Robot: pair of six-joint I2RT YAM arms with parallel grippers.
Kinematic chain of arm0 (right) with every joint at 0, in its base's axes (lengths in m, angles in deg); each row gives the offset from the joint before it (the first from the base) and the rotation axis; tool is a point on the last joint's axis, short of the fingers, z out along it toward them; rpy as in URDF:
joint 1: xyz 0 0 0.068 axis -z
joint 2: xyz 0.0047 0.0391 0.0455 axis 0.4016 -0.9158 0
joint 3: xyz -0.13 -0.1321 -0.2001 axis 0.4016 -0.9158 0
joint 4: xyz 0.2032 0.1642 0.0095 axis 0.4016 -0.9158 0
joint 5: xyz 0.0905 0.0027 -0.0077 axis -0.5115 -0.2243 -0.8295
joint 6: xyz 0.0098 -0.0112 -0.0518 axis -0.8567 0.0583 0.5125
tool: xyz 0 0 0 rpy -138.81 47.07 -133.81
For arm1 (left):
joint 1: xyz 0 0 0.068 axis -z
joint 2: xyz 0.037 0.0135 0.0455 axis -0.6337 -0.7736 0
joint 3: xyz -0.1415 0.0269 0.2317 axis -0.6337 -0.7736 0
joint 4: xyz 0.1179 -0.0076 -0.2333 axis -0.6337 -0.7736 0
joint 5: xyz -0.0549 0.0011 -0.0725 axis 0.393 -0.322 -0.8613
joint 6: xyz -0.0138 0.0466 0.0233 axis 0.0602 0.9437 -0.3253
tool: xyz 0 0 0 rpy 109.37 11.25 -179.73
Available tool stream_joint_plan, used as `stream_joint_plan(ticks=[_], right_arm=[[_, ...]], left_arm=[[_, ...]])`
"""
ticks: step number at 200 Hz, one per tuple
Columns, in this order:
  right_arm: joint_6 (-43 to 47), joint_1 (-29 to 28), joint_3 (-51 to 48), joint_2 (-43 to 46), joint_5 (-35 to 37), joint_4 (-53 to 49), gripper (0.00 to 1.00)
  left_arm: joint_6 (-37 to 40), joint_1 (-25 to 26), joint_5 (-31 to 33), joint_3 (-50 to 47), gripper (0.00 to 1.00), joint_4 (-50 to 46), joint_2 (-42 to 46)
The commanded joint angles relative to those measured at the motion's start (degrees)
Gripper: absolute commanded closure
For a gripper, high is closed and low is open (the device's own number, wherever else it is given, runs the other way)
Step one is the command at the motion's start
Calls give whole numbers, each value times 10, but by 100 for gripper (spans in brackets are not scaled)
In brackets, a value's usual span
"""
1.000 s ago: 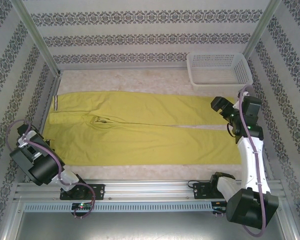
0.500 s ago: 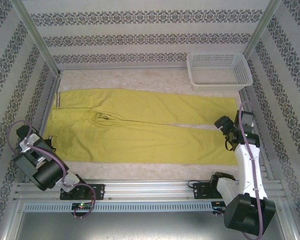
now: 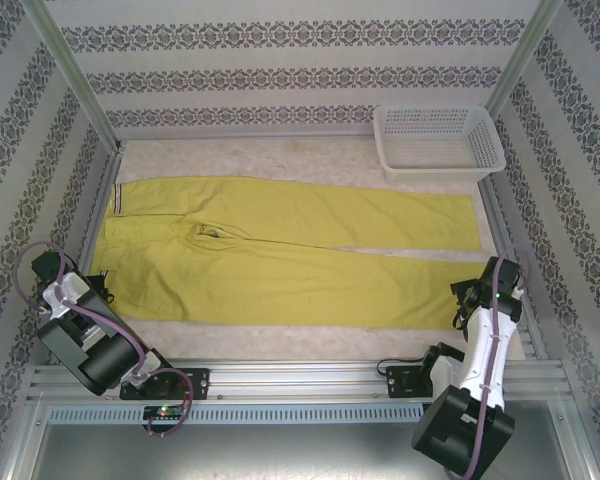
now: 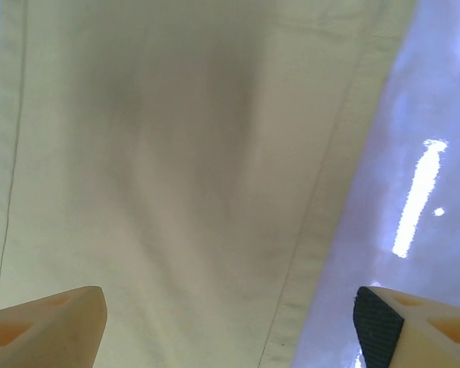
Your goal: Roll up the long pants
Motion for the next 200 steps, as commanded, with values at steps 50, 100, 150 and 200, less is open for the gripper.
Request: stream_joint_plan(ticks=[50,100,150,200], right_arm=[[-26,53,-47,-36,-23,28,22],[-5,62,-58,-72,-17,84,28],[28,76,-64,-81,4,131,43],[54,93,-58,-94,6,132,33]], left_arm=[[3,2,-30,0,100,6,-23],[-3,2,-39,-2,100,10,-23],[5,2,-22,14,100,-14,-20],[7,2,-17,24,100,-24,-19]])
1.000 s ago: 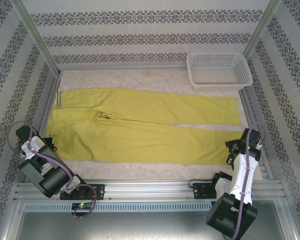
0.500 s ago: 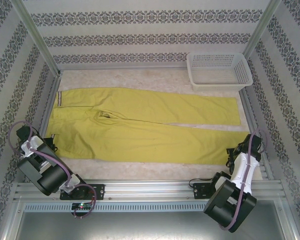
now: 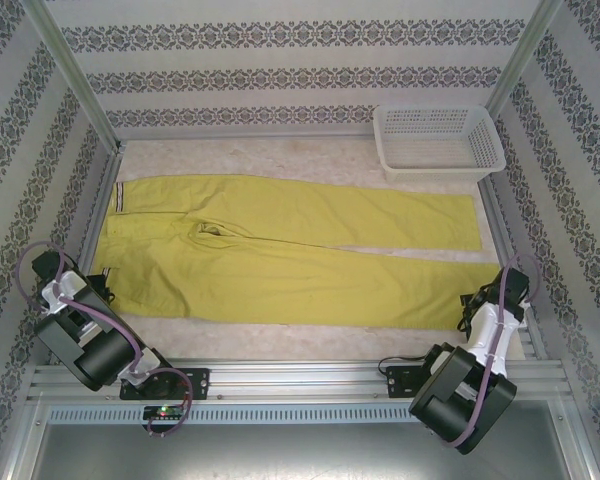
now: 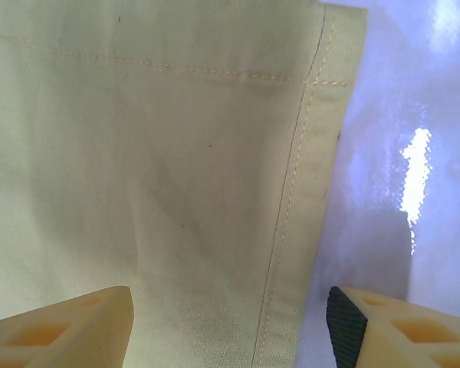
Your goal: Roll up the long pants
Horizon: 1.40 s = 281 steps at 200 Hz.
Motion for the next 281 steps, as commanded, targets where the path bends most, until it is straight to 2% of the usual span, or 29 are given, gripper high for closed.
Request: stream_joint_plan(ticks=[1,21,73,79,94,109,145,177,224,281], right_arm=[[21,6,-2,-9,12,7,33],[25,9,1,-18,14,16,40],[44,12,8,-47,10,34,46],[46,13,9,-52,11,35,51],[48,14,13,-65,11,41,71],[49,17,19,-85,9,44,100],[65,20,37,-117,-7,41,100],[84,20,51,-86,-27,23,100],[129,20,126,-43,-56,-49,100],[94,14,165,-24,-82,-46,100]], left_arm=[[7,2,-1,14,100,-21,-1],[7,2,-1,15,100,-22,0],[9,2,-9,12,100,-13,4],[9,2,-10,12,100,-13,4],[9,2,-10,14,100,-15,2],[8,2,-11,13,100,-16,1],[12,2,-8,19,100,-22,-5],[13,2,-7,27,100,-29,-1],[14,2,-41,50,100,-36,10],[-16,2,-63,82,100,-63,44]])
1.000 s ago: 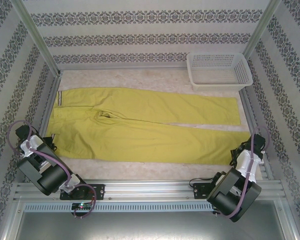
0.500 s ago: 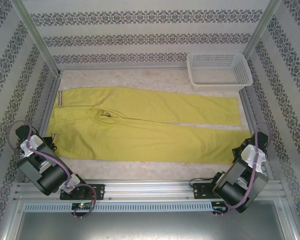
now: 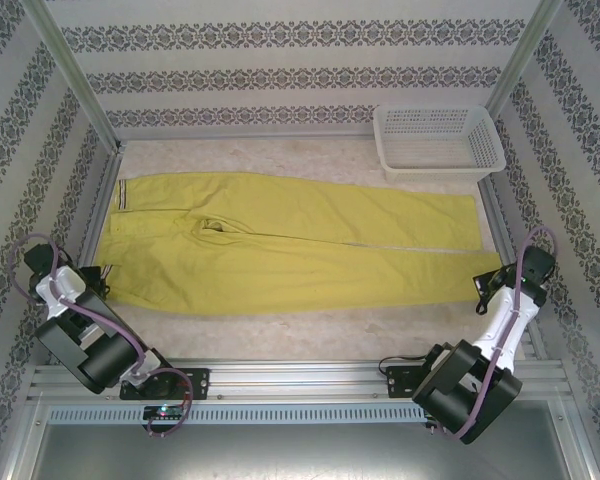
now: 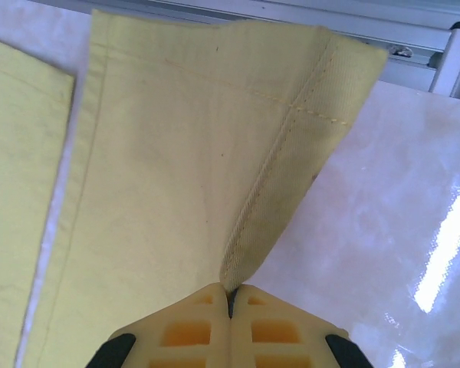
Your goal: Roll up the long pants
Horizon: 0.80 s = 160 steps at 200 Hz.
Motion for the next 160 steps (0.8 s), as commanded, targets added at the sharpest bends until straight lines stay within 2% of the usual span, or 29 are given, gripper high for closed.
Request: stream_joint_plan(ticks=[1,26,101,160], right_arm=[[-20,-1,21,-2,-9,8,100],[-45,-13,48,-38,-26,29,100],[-81,-55,176,-152,-37,49,100],[-64,-56,246,-160,-29,22,100]], left_arm=[[-21,2,-24,38,100,-19,19],[-47,2,-59,71,100,-13,18],[-68,10,-78,165,100,-26,-3],[-49,10,-71,194,100,-67,21]])
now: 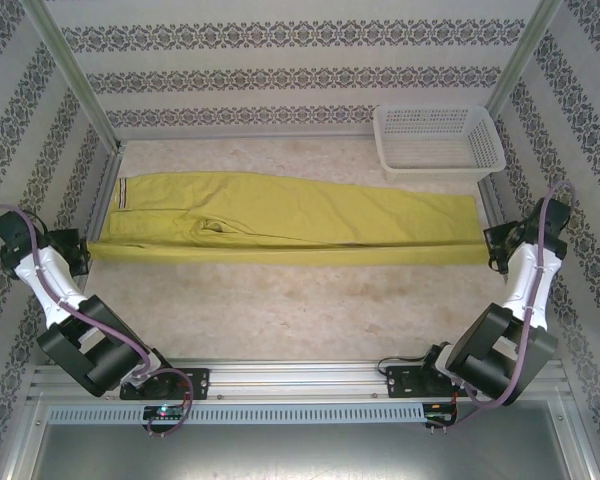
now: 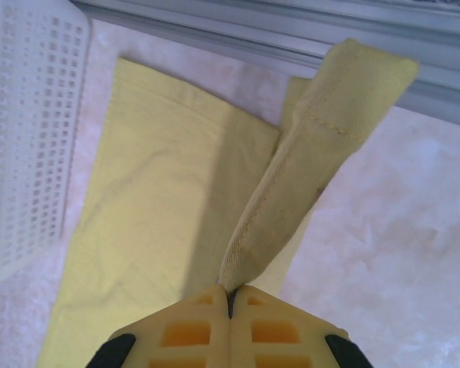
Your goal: Roll up the long pants
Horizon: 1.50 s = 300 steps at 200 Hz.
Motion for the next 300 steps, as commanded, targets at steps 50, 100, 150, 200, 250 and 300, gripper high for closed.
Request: stream_joint_plan(ticks=[50,100,150,200,250,300], right_arm=[[14,12,22,11,36,12,100],[24,26,14,31,24,-6,100],[42,53,12,61,18,-29,100],[45,70,26,67,13,-38,100],[26,69,40,34,-13,-10,100],[20,60,75,-1,3,13,100]], left_arm=[[55,-4,83,26,100,-83,87],[85,-20,118,33,100,-135,135],[98,-30,118,30,100,-155,140],[93,-32,120,43,100,-161,148],[58,-32,92,75,100,-121,120],[23,-32,63,82,100,-53,99]])
